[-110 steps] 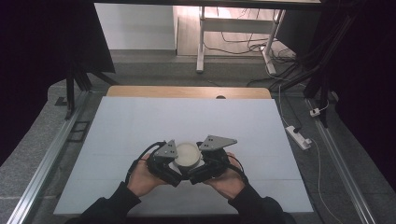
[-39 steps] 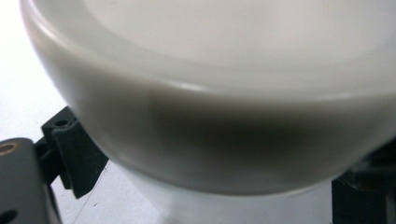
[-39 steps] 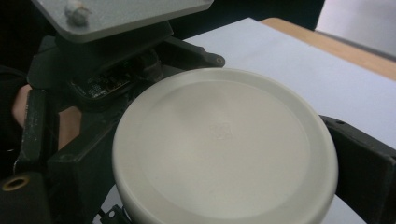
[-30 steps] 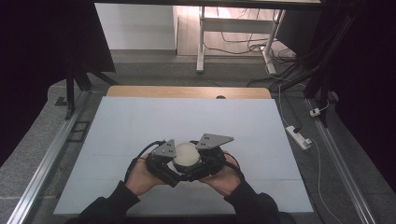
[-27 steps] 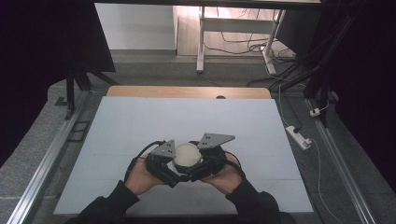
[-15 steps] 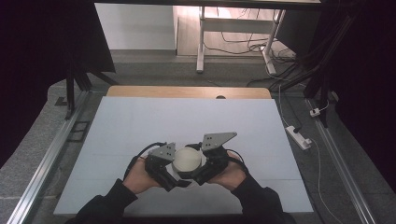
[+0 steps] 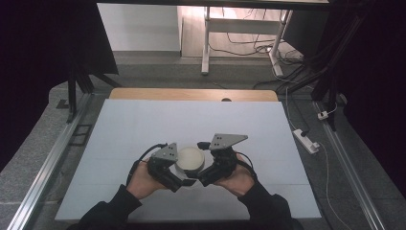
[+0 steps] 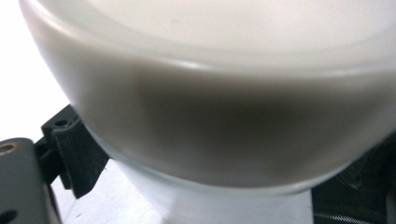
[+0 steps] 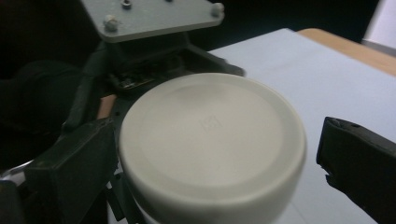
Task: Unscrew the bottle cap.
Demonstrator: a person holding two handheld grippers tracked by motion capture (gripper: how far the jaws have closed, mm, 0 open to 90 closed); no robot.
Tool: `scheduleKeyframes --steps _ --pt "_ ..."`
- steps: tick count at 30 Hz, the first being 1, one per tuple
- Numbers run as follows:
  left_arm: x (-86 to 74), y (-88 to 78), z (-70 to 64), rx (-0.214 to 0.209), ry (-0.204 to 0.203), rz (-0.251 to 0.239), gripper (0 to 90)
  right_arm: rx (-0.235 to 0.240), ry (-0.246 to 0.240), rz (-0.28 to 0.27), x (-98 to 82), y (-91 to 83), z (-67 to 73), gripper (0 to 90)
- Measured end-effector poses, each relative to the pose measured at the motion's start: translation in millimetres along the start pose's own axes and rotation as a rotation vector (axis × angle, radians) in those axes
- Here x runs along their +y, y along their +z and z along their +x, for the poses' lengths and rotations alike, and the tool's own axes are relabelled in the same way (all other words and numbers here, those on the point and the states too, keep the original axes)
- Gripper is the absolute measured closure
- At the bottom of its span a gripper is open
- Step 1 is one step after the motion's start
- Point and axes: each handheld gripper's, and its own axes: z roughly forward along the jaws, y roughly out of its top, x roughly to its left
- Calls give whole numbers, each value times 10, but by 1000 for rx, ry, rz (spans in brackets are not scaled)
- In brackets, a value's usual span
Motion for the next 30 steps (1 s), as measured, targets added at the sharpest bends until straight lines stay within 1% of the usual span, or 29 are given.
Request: scheduleKeyframes --steps 1,2,3,4,5,8,10,11,13,14,15,16,18,20,22,23,25,28,29,30 --pt "0 0 0 0 0 0 77 -30 3 2 7 2 14 0" --pt "-3 -2 6 20 -17 -1 77 -68 5 10 13 15 35 0" --pt "-3 -2 6 20 -17 -1 77 -84 4 15 14 24 45 0" --pt "-1 7 -2 48 -24 4 77 -102 6 15 14 38 61 0" --pt "2 13 -11 62 -26 12 77 -122 5 17 15 50 77 0" --pt "14 37 -42 86 -32 12 77 -159 -3 21 9 90 118 0" --pt "29 45 -61 98 -24 21 77 -172 -1 20 1 115 129 0" --pt "34 50 -72 104 -24 20 77 -183 5 28 -2 126 131 0" --pt "43 53 -84 112 -20 27 77 -175 11 25 -12 147 137 0" --pt "43 53 -84 112 -20 27 77 -181 6 27 -16 154 143 17" --pt "45 56 -93 121 -18 27 77 -182 3 29 -20 159 151 36" --pt "45 56 -93 121 -18 27 77 -180 1 27 -22 159 155 58" --pt "38 49 -77 111 -19 23 77 -182 -10 22 -21 157 165 63" --pt "29 45 -64 90 -12 24 77 -177 -21 19 -20 159 168 64" --pt "11 56 -52 59 -9 17 77 -154 -23 22 -24 163 155 66" --pt "4 55 -40 45 1 25 77 -142 -24 25 -29 164 148 67" --pt "-10 63 -30 20 3 22 77 -120 -31 31 -39 166 135 69" --pt "-20 54 -5 -29 9 11 77 -65 -32 27 -45 150 91 70" --pt "-22 51 -3 -39 13 8 77 -41 -34 23 -45 141 74 71" --pt "-22 44 2 -52 23 12 77 -24 -34 19 -45 137 66 71"
